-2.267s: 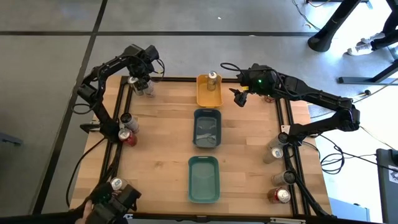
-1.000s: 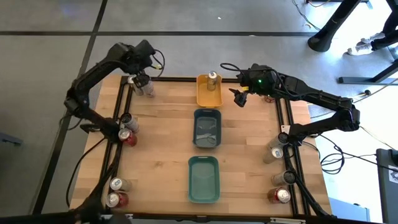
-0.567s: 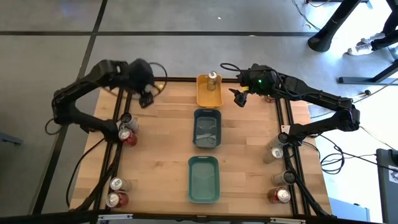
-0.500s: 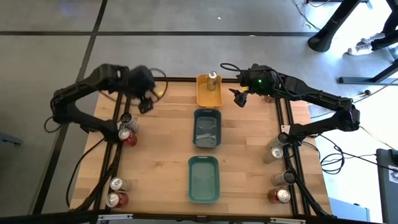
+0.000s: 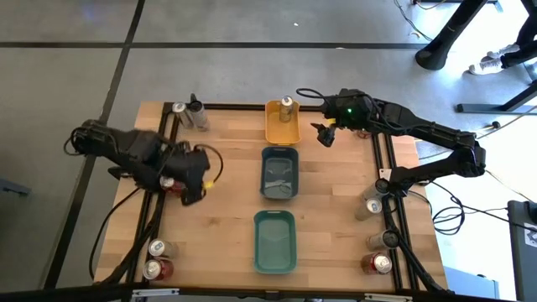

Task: Sort soda cans
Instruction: Put the bottom left blue soda can into the yellow bin

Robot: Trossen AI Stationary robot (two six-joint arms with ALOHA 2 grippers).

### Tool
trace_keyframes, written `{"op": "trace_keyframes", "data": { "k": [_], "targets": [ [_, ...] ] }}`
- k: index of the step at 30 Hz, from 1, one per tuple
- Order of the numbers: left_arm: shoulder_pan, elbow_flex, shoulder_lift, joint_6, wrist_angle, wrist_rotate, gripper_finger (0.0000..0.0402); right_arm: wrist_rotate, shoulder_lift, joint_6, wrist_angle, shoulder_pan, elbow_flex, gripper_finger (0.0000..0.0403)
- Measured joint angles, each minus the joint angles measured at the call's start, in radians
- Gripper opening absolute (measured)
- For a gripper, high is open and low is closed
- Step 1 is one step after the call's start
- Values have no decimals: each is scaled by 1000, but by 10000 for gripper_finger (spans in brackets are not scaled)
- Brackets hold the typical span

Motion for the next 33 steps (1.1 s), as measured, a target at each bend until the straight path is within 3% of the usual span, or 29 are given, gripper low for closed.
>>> {"op": "trace_keyframes", "data": {
  "k": [6, 18, 27, 33],
  "targets": [
    [-177, 0, 50, -220, 0, 46, 280, -1, 0, 18, -32, 0, 0, 325],
    [-424, -4, 159, -586, 10, 164, 280, -1, 0, 41, -51, 0, 0, 325],
    [-536, -24, 162, -954, 5, 165, 297, -1, 0, 41, -51, 0, 0, 325],
    [-582, -24, 182, -1019, 3, 166, 324, -1, 0, 41, -50, 0, 0, 325]
  ]
}}
